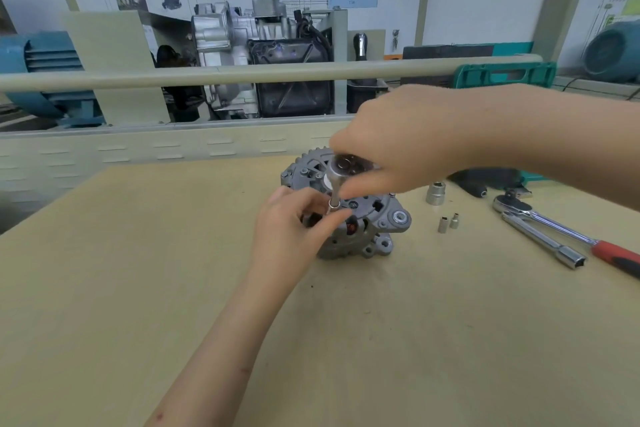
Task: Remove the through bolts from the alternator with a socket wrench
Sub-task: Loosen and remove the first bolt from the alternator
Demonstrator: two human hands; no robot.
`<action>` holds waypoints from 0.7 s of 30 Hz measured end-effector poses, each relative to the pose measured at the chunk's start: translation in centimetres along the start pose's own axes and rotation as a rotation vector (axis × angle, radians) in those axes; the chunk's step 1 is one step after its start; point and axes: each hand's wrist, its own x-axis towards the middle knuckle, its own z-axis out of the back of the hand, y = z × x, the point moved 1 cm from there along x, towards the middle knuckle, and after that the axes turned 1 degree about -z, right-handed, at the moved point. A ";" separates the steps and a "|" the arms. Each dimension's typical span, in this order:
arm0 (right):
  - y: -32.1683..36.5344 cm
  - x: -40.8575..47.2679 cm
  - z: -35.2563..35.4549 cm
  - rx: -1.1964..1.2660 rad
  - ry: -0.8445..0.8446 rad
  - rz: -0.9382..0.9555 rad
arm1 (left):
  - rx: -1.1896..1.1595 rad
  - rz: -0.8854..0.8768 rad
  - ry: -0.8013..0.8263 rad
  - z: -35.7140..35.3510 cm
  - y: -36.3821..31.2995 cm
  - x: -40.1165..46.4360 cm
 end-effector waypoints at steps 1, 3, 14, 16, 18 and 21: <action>0.0 0.0 0.0 0.002 0.001 0.035 | -0.017 0.001 0.016 0.2 0.2 0.0; -0.3 0.3 -0.4 -0.021 -0.008 0.107 | -0.033 0.001 0.098 0.6 0.6 0.1; -0.2 0.1 0.1 -0.059 0.052 0.196 | 0.333 -0.098 0.287 -0.3 2.0 -0.3; -0.2 0.0 0.3 -0.059 0.064 0.214 | 0.319 -0.093 0.272 -0.5 2.1 -0.4; -0.2 -0.2 0.7 -0.066 0.088 0.223 | 0.308 -0.081 0.262 -0.5 2.0 -0.5; -0.2 -0.7 1.2 -0.049 0.140 0.211 | 0.283 -0.079 0.238 -0.5 1.9 -0.6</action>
